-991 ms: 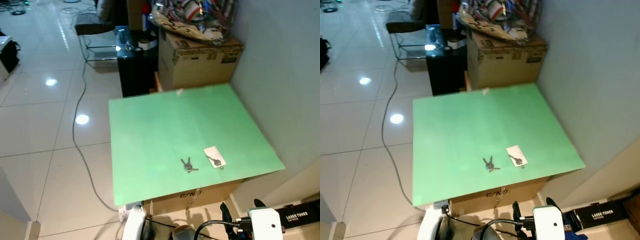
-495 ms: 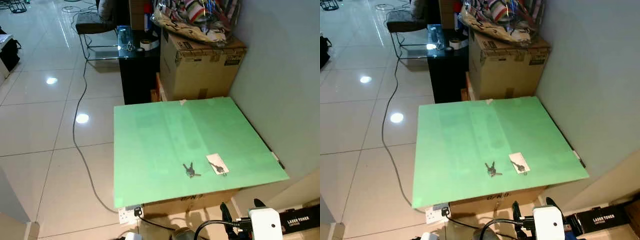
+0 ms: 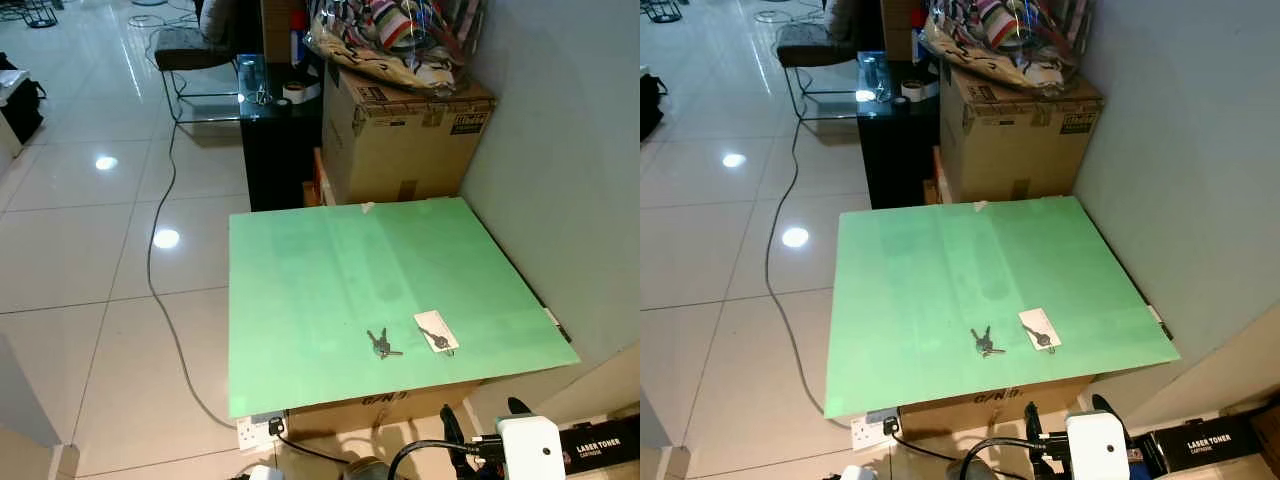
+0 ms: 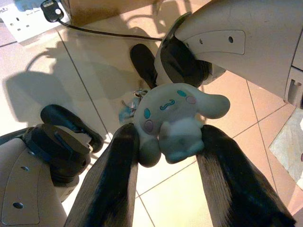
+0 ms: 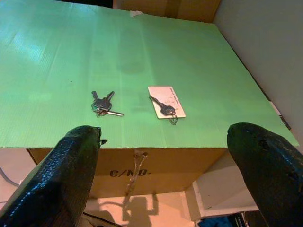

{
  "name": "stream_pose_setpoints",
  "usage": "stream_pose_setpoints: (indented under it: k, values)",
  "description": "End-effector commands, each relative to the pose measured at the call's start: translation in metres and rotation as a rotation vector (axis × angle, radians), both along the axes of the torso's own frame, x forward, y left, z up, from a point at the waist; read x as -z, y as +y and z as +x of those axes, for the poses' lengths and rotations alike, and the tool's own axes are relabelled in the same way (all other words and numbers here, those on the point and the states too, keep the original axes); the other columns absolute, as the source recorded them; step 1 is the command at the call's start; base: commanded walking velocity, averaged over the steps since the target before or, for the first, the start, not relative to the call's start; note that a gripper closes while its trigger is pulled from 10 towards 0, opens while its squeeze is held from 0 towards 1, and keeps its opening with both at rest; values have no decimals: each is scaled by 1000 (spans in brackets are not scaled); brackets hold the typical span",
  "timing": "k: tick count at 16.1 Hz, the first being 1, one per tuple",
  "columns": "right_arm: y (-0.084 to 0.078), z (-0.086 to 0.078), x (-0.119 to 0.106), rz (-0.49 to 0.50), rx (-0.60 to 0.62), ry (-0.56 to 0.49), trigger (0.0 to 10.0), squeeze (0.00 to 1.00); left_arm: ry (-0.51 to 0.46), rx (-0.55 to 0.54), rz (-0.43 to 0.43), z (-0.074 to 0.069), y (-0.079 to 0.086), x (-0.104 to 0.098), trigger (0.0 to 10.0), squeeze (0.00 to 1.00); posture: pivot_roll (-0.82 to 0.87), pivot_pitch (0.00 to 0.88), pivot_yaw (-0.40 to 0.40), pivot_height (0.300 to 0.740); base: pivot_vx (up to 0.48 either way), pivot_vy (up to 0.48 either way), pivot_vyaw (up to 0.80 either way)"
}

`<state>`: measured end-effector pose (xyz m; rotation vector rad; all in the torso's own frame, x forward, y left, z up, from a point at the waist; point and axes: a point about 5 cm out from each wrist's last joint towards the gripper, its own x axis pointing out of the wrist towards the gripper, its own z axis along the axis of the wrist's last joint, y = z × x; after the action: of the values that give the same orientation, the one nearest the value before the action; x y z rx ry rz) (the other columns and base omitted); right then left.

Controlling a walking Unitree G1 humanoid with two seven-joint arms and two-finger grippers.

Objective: Hang keys on a hook

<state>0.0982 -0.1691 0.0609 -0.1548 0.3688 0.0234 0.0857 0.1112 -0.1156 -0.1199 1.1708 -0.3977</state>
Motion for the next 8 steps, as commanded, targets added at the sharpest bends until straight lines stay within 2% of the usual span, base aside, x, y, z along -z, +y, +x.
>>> stream_pose_setpoints:
  k: [1, 2, 3, 5, 6, 7, 8]
  values:
    - [-1, -2, 1, -9, 0, 11, 10000, 0, -564, 334, -359, 171, -184, -152, 0, 0, -453, 220, 155, 740, 0, 0, 0]
    - [-1, -2, 1, -9, 0, 11, 10000, 0, -564, 334, -359, 171, -184, -152, 0, 0, -453, 220, 155, 740, 0, 0, 0]
    - [-2, -1, 1, -9, -2, 12, 10000, 0, -566, 334, -363, 172, -184, -153, 0, 0, -452, 0, 0, 740, 0, 0, 0]
    - [-2, -1, 1, -9, -2, 12, 10000, 0, -566, 334, -363, 172, -184, -153, 0, 0, -452, 0, 0, 740, 0, 0, 0]
    - [-4, 132, 4, 71, -83, -181, 10000, 0, -939, -59, -192, 246, -32, -179, 10000, 0, -143, 0, 0, 740, 0, 0, 0]
    - [-2, 148, -1, 85, -92, -203, 10000, 0, -981, -93, -159, 249, -13, -183, 10000, 0, -142, 0, 0, 740, 0, 0, 0]
    - [0, 148, 0, 89, -99, -201, 10000, 0, -978, -97, -161, 247, -13, -181, 10000, 0, -135, 0, 0, 740, 0, 0, 0]
